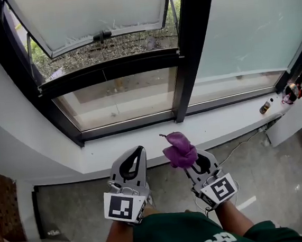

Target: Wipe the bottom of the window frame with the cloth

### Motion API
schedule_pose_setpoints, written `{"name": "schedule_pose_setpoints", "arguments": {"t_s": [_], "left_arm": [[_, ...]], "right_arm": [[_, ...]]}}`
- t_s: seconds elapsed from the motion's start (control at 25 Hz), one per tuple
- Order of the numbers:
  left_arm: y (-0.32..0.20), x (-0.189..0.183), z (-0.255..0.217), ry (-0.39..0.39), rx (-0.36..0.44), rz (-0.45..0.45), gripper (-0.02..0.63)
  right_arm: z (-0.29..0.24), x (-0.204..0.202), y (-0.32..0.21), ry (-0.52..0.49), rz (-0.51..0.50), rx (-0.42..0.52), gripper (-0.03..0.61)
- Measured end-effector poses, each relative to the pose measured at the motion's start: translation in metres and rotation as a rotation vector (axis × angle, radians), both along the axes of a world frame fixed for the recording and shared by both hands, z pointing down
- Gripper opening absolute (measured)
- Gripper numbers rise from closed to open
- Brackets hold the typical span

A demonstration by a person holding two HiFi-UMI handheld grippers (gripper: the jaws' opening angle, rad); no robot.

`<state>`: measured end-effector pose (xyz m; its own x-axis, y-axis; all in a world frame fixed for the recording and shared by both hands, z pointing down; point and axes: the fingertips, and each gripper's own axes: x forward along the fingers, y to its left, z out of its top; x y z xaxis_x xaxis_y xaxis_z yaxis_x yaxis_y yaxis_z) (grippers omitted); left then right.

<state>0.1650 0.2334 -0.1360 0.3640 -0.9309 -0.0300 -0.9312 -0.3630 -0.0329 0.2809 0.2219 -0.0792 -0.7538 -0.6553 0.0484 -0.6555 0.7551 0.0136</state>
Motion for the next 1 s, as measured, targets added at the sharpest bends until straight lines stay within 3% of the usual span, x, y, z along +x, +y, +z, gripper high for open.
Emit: {"name": "schedule_pose_setpoints", "arguments": {"t_s": [0.28,0.52,1.0], "left_arm": [[-0.114,-0.086,-0.010,-0.036,-0.012,0.055,0.009],[-0.178,-0.139,-0.006,-0.033,-0.037,0.082,0.009],[-0.224,-0.165,0.013,0.017,-0.073,0.114,0.009]], "right_arm": [[-0.012,-0.088,-0.111,-0.005,0.064,-0.019,0.104],[-0.008,-0.135,-0.167,0.001,0.092,-0.034,0.104],[0.013,-0.164,-0.204,0.078,0.107,-0.081,0.104]]}}
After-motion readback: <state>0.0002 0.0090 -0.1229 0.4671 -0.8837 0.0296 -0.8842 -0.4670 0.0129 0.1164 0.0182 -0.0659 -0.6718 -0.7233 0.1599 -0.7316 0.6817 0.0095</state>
